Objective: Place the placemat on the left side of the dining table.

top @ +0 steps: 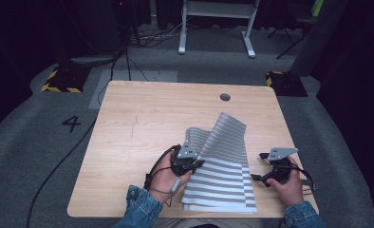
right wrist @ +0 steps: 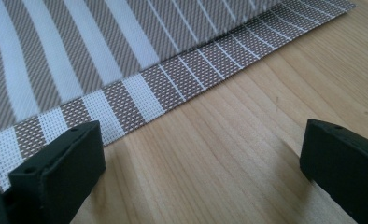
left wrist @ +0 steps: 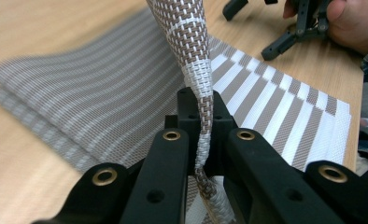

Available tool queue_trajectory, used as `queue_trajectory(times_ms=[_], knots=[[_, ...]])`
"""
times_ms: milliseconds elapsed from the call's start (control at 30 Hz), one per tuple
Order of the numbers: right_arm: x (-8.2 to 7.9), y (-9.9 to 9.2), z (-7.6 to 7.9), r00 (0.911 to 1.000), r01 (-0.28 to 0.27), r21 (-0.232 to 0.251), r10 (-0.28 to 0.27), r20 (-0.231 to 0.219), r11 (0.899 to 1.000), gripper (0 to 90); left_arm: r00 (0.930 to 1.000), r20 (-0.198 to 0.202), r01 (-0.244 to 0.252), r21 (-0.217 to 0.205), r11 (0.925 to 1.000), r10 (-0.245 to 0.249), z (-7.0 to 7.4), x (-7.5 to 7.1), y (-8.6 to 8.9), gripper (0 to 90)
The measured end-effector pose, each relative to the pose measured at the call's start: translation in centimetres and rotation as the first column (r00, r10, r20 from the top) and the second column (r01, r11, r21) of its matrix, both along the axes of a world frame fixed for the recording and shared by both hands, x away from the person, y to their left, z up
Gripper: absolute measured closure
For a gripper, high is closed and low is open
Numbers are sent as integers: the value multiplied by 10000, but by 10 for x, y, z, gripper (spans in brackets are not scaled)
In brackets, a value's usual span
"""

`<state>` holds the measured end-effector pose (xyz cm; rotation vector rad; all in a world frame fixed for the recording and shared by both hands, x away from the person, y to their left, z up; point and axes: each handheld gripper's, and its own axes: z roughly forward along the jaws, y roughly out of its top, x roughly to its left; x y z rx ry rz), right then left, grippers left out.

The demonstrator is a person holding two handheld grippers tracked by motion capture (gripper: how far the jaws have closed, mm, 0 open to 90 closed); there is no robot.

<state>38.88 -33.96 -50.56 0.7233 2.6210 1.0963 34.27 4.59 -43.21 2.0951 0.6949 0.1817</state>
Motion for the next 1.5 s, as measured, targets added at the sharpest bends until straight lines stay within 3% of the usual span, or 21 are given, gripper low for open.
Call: queue_trajectory(times_ms=[233,533,733,867,1033,1167,1500], knots=[[0,0,0,10000,1,-2,-1,1,10000,1,9964,842,-50,-75,10000,56,23,-4,13,884],[0,0,0,10000,-2,-7,2,4,10000,2,9914,1304,13,-631,9980,70,49,-10,33,885],[0,0,0,10000,18,29,-18,4,10000,2,9839,1780,-69,-622,9980,179,67,-16,49,885],[0,0,0,10000,16,27,-16,11,10000,1,9829,1808,-191,-809,9965,335,75,-18,57,885],[0,0,0,10000,32,29,-32,12,10000,1,9758,2137,-303,-771,9966,462,86,-20,66,885],[0,0,0,10000,32,29,-32,15,10000,2,9734,2178,-485,-1044,9934,704,92,-23,75,884],[0,0,0,10000,34,28,-34,7,10000,2,9697,2162,-918,-1104,9896,1141,97,-29,107,884]])
